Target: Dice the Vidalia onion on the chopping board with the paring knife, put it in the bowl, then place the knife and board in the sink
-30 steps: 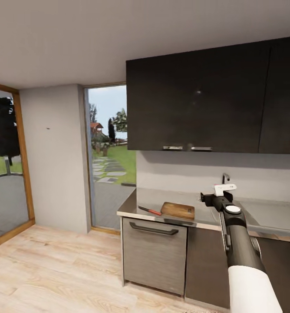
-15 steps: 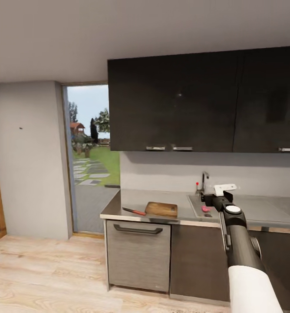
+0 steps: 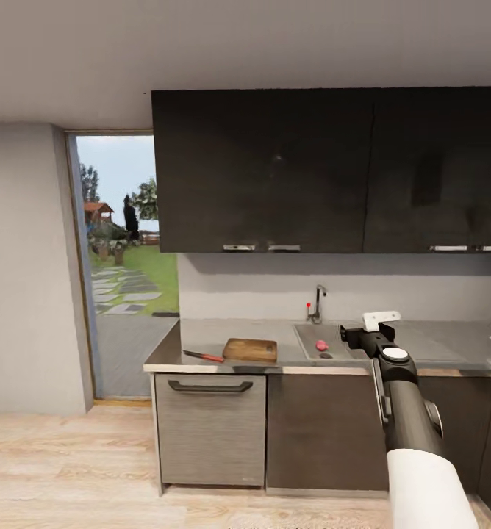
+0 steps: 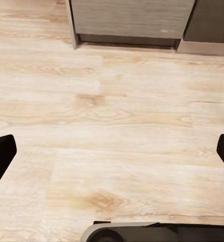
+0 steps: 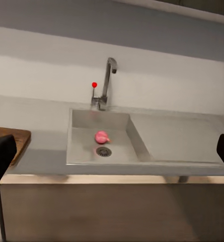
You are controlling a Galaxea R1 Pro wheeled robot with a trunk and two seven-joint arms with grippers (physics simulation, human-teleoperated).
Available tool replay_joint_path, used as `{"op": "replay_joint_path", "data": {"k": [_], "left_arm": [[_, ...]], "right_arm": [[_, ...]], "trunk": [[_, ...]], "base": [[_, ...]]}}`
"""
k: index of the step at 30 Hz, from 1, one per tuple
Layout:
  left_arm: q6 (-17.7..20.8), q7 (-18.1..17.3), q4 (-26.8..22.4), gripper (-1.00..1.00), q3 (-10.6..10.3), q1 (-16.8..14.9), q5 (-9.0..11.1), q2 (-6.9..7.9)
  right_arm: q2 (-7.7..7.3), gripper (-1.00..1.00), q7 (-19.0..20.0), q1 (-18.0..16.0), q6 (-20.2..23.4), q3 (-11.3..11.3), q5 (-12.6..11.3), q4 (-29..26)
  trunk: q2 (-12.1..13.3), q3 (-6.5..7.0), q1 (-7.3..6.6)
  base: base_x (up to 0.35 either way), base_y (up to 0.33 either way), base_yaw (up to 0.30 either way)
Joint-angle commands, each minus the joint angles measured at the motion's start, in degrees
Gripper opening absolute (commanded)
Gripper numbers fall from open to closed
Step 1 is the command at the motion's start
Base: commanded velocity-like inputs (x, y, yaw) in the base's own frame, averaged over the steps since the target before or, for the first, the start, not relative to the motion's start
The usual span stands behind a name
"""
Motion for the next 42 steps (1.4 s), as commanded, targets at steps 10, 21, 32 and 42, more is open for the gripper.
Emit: {"op": "replay_joint_path", "data": {"k": [10, 21, 32, 42], "left_arm": [[-0.04, -0.23, -0.09, 1.00, 0.21, 0.05, 0.08, -0.03], [-0.03, -0.23, -0.09, 1.00, 0.21, 0.05, 0.08, -0.03], [0.04, -0.16, -0.09, 1.00, 0.21, 0.05, 0.08, -0.03], [0.04, -0.15, -0.09, 1.00, 0.21, 0.05, 0.08, -0.03]], "right_arm": [[0.07, 1.00, 0.54, -0.04, 0.12, -0.16, 0.62, -0.07], [0.07, 1.00, 0.54, -0.04, 0.11, -0.16, 0.62, -0.07], [0.07, 1.00, 0.54, -0.04, 0.09, -0.16, 0.61, -0.07], [0.07, 1.00, 0.54, -0.03, 0.09, -0.23, 0.60, -0.07]], "trunk": [[-0.04, -0.74, 0.02], [-0.04, -1.55, 0.02], [-0.04, -2.36, 0.02], [-0.04, -3.10, 0.02]], "base": [[0.000, 0.000, -0.180], [0.000, 0.000, -0.177], [0.112, -0.189, -0.177], [0.186, -0.262, -0.178]]}}
